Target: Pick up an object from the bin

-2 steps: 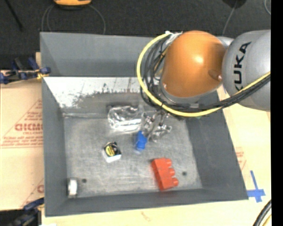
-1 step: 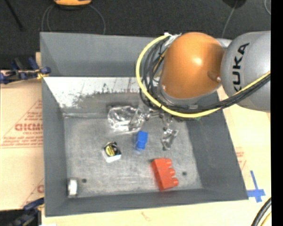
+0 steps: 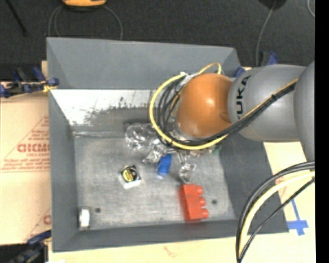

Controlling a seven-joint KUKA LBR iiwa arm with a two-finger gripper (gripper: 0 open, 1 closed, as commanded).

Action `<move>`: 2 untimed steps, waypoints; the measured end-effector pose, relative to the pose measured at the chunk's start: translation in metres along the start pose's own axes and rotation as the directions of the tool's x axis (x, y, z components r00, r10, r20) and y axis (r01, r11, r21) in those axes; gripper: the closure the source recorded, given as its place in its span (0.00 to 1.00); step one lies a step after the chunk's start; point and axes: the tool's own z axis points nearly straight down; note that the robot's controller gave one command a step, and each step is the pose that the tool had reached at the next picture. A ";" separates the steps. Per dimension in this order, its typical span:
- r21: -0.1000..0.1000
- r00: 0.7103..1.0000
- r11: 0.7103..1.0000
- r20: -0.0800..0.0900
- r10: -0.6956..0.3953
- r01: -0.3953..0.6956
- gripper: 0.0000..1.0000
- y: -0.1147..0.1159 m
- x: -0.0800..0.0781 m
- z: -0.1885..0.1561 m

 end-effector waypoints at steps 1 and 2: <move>0.006 1.000 1.000 0.002 0.000 0.000 1.00 -0.002 -0.001 -0.004; 0.003 1.000 1.000 -0.005 -0.019 0.019 1.00 -0.014 -0.007 -0.129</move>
Offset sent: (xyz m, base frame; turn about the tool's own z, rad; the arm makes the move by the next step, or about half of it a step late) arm 0.0000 0.0000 0.0000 0.0000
